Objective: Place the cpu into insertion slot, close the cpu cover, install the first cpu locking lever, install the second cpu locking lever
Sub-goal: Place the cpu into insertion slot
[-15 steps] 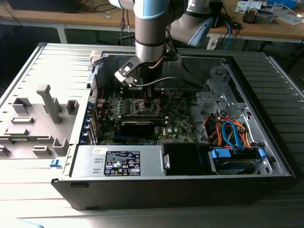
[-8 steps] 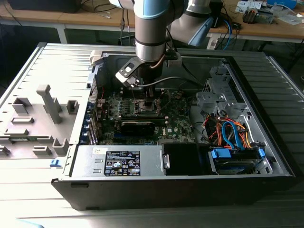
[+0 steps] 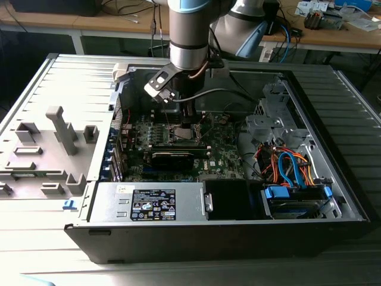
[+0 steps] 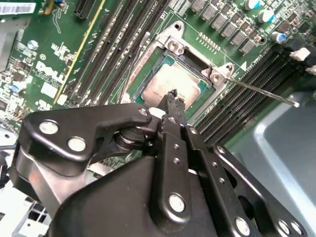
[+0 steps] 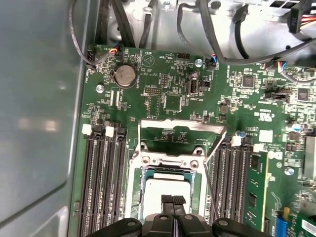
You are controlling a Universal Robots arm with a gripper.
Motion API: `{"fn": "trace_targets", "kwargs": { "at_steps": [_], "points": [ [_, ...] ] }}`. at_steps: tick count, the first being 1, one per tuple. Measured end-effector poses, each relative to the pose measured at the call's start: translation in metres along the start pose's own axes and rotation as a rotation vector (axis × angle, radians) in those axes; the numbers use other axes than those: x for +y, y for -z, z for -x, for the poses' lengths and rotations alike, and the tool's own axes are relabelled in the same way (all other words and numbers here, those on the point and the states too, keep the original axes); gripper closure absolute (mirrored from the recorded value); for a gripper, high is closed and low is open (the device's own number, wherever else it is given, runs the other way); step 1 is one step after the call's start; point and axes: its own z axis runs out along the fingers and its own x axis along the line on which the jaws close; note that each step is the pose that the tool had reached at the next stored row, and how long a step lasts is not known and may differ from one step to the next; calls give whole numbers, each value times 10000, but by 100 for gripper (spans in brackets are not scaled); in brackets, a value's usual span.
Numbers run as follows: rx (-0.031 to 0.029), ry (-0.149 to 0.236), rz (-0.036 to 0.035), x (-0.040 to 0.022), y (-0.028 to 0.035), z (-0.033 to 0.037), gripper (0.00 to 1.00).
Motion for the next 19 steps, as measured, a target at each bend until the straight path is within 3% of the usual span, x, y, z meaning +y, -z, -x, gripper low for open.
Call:
{"fn": "trace_targets", "kwargs": {
  "at_steps": [14,19],
  "points": [
    [0,0,-1,7,320,18,89],
    [1,0,0,9,395,23,89]
  ]
}}
